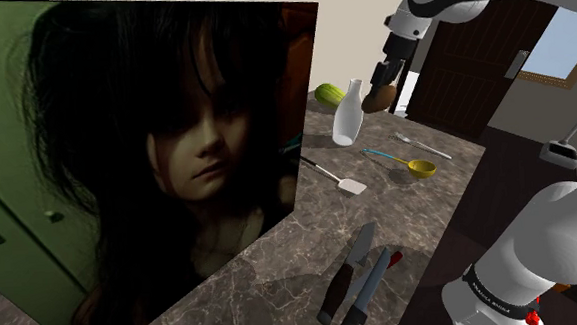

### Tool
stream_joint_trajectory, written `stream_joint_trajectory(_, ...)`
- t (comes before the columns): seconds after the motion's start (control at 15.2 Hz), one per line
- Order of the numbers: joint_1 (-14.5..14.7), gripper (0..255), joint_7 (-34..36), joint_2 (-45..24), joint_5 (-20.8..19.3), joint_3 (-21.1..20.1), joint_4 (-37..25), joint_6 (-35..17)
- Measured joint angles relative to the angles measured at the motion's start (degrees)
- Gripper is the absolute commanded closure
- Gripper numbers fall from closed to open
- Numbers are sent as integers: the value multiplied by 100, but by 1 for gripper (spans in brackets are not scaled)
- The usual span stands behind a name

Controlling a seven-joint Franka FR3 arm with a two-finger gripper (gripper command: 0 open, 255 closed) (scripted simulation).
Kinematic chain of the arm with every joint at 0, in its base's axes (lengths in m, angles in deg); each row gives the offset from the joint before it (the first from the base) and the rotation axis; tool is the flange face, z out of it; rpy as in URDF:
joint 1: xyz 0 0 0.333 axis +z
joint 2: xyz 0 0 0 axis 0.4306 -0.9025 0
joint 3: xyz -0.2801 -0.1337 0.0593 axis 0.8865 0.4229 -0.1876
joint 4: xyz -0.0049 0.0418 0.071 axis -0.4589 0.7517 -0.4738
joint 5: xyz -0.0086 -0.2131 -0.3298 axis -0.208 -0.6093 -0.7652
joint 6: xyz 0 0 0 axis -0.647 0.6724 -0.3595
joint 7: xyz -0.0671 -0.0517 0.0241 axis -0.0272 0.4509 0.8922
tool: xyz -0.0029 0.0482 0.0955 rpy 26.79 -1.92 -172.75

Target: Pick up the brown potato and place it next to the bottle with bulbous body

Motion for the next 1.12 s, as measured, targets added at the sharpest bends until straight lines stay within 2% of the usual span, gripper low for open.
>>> stream_joint_trajectory(1.12, 4, 255, -147, -186, 67, 44, 1143, -1320)
